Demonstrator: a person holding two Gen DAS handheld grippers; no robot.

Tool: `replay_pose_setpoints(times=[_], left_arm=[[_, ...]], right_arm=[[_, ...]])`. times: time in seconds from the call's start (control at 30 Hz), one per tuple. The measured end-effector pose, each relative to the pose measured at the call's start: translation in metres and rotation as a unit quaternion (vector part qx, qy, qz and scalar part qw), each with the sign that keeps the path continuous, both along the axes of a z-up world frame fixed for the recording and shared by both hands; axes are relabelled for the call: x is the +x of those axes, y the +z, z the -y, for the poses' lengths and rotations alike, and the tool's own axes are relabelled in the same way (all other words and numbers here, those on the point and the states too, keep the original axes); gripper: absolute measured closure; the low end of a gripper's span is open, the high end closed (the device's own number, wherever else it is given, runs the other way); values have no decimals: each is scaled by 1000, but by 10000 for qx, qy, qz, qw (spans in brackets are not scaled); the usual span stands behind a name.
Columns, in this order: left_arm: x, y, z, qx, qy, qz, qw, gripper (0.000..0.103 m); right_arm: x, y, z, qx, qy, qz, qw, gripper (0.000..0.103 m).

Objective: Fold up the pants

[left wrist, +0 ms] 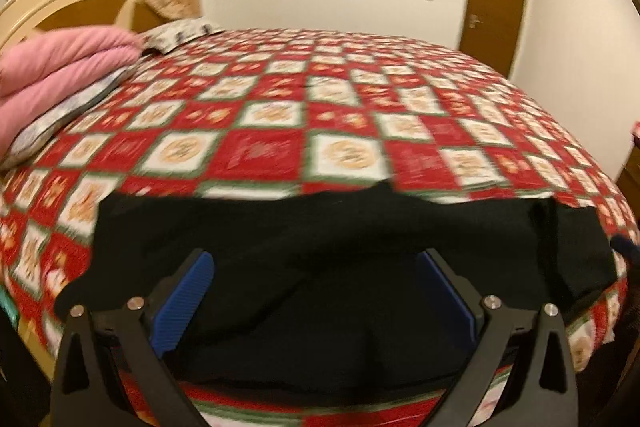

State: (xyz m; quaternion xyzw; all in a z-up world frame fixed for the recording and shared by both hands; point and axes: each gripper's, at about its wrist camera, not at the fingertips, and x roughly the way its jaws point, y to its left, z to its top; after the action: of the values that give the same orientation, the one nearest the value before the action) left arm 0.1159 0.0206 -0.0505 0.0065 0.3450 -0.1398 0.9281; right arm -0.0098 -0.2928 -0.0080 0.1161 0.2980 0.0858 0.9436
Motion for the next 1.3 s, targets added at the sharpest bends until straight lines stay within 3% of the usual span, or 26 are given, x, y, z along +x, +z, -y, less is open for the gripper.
replay_pose_setpoints(times=[0.03, 0.07, 0.1, 0.2, 0.37, 0.47, 0.53, 0.63, 0.7, 0.87, 0.9, 1.0, 1.1, 1.17, 1.3], left_arm=[[-1, 5, 11, -28, -159, 45, 9999, 0], [-2, 8, 20, -46, -275, 76, 9996, 0], [-4, 15, 38, -71, -543, 135, 9984, 0], [-12, 30, 86, -122, -1164, 238, 9928, 0], [-27, 31, 174, -111, -1955, 281, 9802, 0], [-32, 16, 206, 130, -2082, 256, 9777, 0], [-30, -3, 218, 468, -1958, 99, 9795, 0], [-21, -30, 212, 656, -1650, -422, 9832, 0], [-18, -36, 202, 270, -1502, -608, 9864, 0], [-26, -36, 204, 357, -1452, -474, 9876, 0], [-27, -37, 203, 335, -1445, -419, 9880, 0], [-32, -40, 203, 319, -1480, -293, 9880, 0], [-22, -36, 203, 326, -1519, -426, 9869, 0], [-22, -24, 189, 239, -1433, -361, 9887, 0], [-27, 4, 120, 289, -819, 138, 9961, 0]], right_arm=[[-1, -1, 28, -61, -581, -124, 9982, 31], [-2, -3, 45, -52, -872, -232, 9959, 64], [-4, -7, 62, -9, -1112, -373, 9931, 87], [-10, -27, 91, -136, -1545, -707, 9854, 87], [-7, -68, 106, -16, -1530, -1302, 9796, 87], [-11, -55, 113, 86, -1572, -1284, 9791, 87], [-21, -39, 119, 55, -1805, -968, 9788, 87], [-9, -25, 127, -164, -1795, -828, 9801, 87], [8, -23, 130, -211, -1685, -791, 9823, 87], [66, -56, 131, -398, -1312, -1159, 9838, 87], [65, -57, 130, -457, -1308, -973, 9856, 87], [62, -55, 128, -566, -1255, -957, 9859, 87], [56, -58, 131, -385, -1344, -770, 9872, 87], [54, -57, 132, -257, -1397, -730, 9872, 86], [54, -56, 130, -268, -1392, -741, 9871, 83]])
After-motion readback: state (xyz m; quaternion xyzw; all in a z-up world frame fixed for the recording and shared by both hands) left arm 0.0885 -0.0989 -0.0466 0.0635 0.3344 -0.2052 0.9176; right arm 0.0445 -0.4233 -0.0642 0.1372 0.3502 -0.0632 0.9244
